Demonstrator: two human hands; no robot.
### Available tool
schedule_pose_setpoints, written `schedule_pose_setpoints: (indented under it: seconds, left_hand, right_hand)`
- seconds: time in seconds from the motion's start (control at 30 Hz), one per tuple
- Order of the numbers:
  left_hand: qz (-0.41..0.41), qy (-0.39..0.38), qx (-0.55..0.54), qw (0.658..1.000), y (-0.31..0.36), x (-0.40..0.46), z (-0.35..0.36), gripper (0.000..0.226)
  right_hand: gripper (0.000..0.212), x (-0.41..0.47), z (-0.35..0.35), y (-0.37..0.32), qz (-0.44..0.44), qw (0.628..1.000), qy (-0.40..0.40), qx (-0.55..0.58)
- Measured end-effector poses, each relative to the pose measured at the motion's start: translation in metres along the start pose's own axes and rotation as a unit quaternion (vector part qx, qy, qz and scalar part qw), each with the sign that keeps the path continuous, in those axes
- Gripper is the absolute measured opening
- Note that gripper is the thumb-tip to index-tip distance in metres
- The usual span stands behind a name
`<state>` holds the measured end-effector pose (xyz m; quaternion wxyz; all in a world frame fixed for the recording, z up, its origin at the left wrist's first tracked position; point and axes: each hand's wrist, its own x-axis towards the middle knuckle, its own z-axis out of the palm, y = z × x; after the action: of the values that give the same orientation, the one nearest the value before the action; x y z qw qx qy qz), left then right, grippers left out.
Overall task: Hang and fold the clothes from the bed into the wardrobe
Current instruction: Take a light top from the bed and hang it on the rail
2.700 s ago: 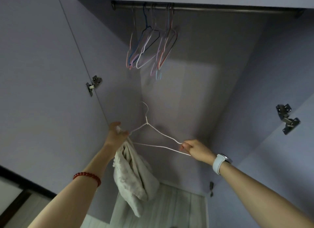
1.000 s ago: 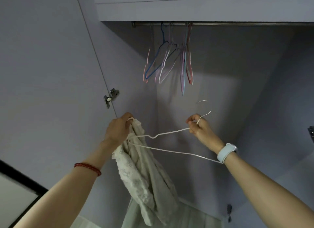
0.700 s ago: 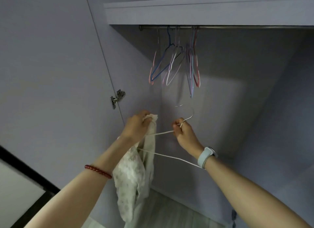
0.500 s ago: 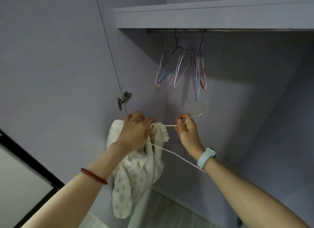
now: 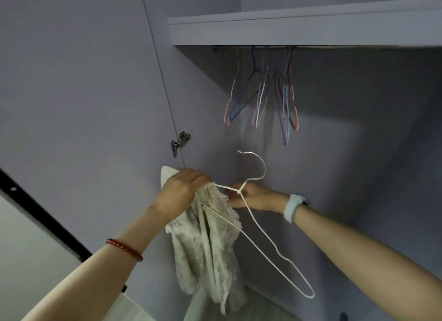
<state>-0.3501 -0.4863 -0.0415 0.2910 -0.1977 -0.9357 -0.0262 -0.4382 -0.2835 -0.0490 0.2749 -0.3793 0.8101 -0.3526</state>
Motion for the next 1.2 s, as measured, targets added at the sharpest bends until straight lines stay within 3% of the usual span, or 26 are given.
schedule_pose_setpoints:
  seconds: [0.07, 0.17, 0.27, 0.33, 0.4, 0.53, 0.8, 0.93, 1.0, 1.07, 1.2]
  left_hand:
    - [0.008, 0.019, -0.002, 1.0, 0.003, -0.004, 0.004, 0.045]
    - [0.013, 0.033, -0.015, 0.999, 0.006, -0.008, 0.005, 0.04]
    - [-0.001, 0.02, 0.011, 1.0, 0.001, -0.016, 0.002, 0.046]
    - [-0.031, 0.004, 0.032, 0.999, -0.002, -0.022, 0.001, 0.06]
    - [-0.057, -0.006, 0.039, 0.998, -0.002, -0.024, 0.001, 0.073]
    - [-0.068, -0.01, 0.045, 0.997, -0.004, -0.019, -0.002, 0.077]
    - [-0.086, -0.026, 0.012, 0.996, -0.012, -0.014, -0.003, 0.076]
    - [-0.078, -0.002, 0.002, 0.997, -0.013, -0.014, -0.004, 0.066]
    - [-0.058, -0.005, 0.007, 0.998, -0.012, -0.012, -0.004, 0.062]
    - [-0.048, -0.007, 0.015, 0.999, -0.009, -0.009, -0.003, 0.062]
    - [-0.043, 0.002, 0.017, 0.999, -0.004, -0.001, -0.002, 0.056]
  right_hand:
    - [0.036, 0.012, 0.018, -0.009, -0.001, 0.996, -0.019, -0.089]
    - [0.017, 0.03, 0.038, -0.008, -0.015, 0.993, 0.05, -0.104]
    - [0.038, 0.028, 0.027, -0.004, 0.009, 0.989, 0.133, -0.067]
    - [0.02, 0.019, 0.015, -0.006, -0.012, 0.981, 0.171, -0.092]
    - [0.004, 0.01, 0.004, -0.005, -0.033, 0.975, 0.18, -0.129]
    - [0.017, 0.009, -0.019, 0.015, -0.034, 0.968, 0.18, -0.173]
    - [0.008, -0.001, -0.043, 0.027, -0.036, 0.978, 0.204, -0.03]
    - [0.04, -0.017, -0.05, 0.027, 0.016, 0.98, 0.085, -0.18]
    - [0.026, -0.02, -0.052, 0.032, 0.037, 0.952, 0.037, -0.302]
    - [0.011, -0.019, -0.056, 0.036, 0.041, 0.918, 0.066, -0.389]
    - [0.02, -0.023, -0.069, 0.047, 0.092, 0.901, 0.152, -0.396]
